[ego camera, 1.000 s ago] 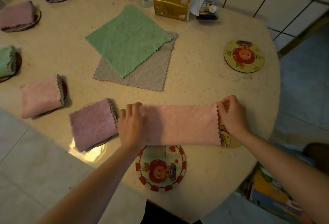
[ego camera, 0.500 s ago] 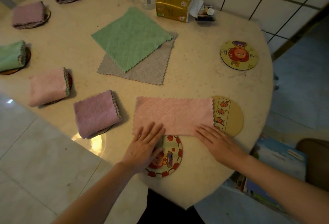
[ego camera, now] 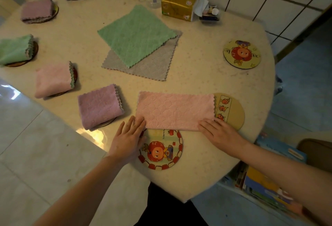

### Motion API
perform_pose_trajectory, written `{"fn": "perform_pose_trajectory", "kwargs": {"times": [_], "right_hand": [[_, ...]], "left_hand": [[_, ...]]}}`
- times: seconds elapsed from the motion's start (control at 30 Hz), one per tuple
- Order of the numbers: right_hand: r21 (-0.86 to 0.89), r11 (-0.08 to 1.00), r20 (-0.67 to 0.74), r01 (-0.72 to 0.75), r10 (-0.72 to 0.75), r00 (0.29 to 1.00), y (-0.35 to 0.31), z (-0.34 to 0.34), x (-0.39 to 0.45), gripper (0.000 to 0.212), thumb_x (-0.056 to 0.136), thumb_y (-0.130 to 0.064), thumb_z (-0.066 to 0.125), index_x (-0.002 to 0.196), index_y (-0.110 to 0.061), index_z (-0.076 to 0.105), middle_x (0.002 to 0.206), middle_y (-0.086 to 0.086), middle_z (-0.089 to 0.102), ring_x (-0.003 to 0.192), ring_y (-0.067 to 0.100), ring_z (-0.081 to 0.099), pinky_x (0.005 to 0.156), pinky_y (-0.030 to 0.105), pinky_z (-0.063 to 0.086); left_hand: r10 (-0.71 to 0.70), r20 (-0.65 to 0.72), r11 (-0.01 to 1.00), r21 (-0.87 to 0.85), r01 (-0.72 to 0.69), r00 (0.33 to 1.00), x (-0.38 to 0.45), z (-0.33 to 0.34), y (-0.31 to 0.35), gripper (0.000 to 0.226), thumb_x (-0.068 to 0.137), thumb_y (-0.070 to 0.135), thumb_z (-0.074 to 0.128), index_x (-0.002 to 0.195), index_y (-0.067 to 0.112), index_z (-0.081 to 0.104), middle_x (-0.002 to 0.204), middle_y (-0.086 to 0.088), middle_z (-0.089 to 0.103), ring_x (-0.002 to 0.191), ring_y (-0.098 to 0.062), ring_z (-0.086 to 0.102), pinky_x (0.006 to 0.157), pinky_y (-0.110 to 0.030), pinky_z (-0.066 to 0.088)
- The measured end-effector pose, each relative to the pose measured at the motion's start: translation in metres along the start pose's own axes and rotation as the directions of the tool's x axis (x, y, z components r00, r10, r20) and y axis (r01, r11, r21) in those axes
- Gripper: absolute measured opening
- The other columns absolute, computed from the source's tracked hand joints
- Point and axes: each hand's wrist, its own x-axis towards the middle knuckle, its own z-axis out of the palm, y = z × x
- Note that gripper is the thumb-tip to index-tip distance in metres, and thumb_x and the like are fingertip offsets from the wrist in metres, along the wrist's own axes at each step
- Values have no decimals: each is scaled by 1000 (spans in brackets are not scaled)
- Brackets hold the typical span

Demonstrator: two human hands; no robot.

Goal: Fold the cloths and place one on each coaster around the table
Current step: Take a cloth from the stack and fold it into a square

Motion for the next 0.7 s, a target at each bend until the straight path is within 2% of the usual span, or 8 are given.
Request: {"fn": "perform_pose_trajectory", "kwargs": {"times": [0.17, 0.23, 0.33, 0.43, 0.57, 0.7], "right_hand": [[-9, 1000, -57, 8, -8, 998, -4, 2, 1, 45, 89, -6, 31, 126, -3, 56, 126, 13, 61, 113, 27, 59, 88, 42, 52], [15, 1000, -72, 10, -9, 997, -3, -1, 0, 42, 86, -6, 41, 125, -4, 57, 125, 12, 62, 113, 26, 59, 86, 42, 53], [12, 999, -71, 30, -29, 997, 0, -5, 1, 45, 78, -4, 62, 123, -3, 59, 121, 13, 64, 110, 27, 61, 83, 40, 54], [0, 998, -104, 64, -64, 993, 5, -6, 5, 37, 82, -2, 52, 118, -3, 61, 115, 13, 66, 104, 26, 63, 79, 37, 55], [26, 995, -93, 97, -94, 991, 9, -13, 11, 28, 76, -2, 66, 103, -4, 64, 101, 11, 67, 89, 25, 63, 68, 33, 56], [86, 995, -91, 47, -39, 995, 11, -27, 12, 23, 74, 0, 65, 96, -7, 62, 94, 8, 63, 82, 22, 57, 60, 29, 52]], "left_hand": [[-81, -31, 997, -20, 80, 996, -1, 4, 6, 70, 84, 62, -11, 148, 32, -5, 155, 13, -8, 146, -16, -8, 119, -38, 0], [-107, -26, 993, -58, 106, 994, -2, 7, 14, 75, 82, 65, -11, 149, 32, -5, 156, 11, -9, 145, -16, -9, 118, -37, 0], [-158, -30, 981, -123, 153, 987, -1, 6, 23, 76, 84, 62, -5, 151, 28, 2, 155, 10, -6, 144, -14, -8, 119, -37, 2], [-189, -24, 973, -138, 184, 982, 0, 2, 26, 63, 96, 57, 11, 152, 28, 6, 158, 9, -2, 145, -14, -6, 119, -38, 2], [-212, -5, 969, -131, 209, 977, -1, -2, 32, 60, 99, 49, 18, 152, 27, 4, 159, 6, -1, 146, -17, -4, 119, -38, 2], [-239, -31, 966, -105, 235, 970, 2, -10, 54, 65, 98, 47, 28, 153, 20, 5, 161, 0, 1, 147, -22, -7, 120, -42, 1]]}}
